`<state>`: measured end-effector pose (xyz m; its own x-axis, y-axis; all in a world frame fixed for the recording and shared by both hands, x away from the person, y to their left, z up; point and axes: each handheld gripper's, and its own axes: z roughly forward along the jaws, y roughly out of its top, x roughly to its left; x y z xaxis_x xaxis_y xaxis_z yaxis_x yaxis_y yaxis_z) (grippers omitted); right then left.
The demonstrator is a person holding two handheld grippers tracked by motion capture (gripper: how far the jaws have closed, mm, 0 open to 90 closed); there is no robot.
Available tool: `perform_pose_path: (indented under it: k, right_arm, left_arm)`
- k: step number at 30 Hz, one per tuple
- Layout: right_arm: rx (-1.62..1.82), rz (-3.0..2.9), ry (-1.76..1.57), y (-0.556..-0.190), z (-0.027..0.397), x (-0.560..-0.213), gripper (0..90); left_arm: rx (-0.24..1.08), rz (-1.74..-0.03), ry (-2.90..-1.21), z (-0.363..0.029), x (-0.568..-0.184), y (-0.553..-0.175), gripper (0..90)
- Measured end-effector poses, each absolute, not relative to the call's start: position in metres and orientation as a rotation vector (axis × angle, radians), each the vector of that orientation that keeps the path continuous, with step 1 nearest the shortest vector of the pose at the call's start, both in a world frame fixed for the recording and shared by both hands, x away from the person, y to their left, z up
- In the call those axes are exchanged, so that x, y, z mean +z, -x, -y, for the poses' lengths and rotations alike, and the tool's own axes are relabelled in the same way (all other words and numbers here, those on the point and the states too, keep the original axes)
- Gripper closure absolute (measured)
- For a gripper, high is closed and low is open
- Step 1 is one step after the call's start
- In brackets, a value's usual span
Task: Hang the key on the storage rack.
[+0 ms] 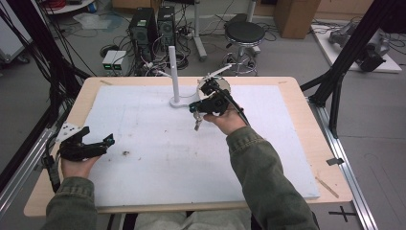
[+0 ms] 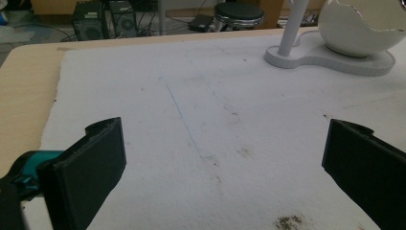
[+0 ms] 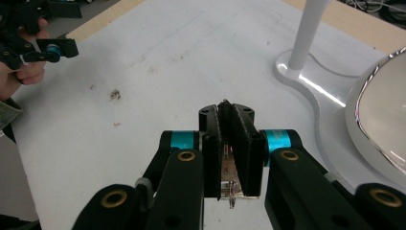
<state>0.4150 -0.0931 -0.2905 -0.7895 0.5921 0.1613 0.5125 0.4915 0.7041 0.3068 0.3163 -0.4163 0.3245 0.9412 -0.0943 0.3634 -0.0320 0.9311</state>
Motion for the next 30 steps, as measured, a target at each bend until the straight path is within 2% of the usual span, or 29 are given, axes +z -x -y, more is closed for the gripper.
perform_pose_path:
  k: [30]
  right_arm:
    - [1.232,-2.639,-0.876,-0.440,0.045,-0.242,82.8]
  left_arm:
    - [0.717,-1.209,-1.596,-0.316,-0.417,-0.308,1.7]
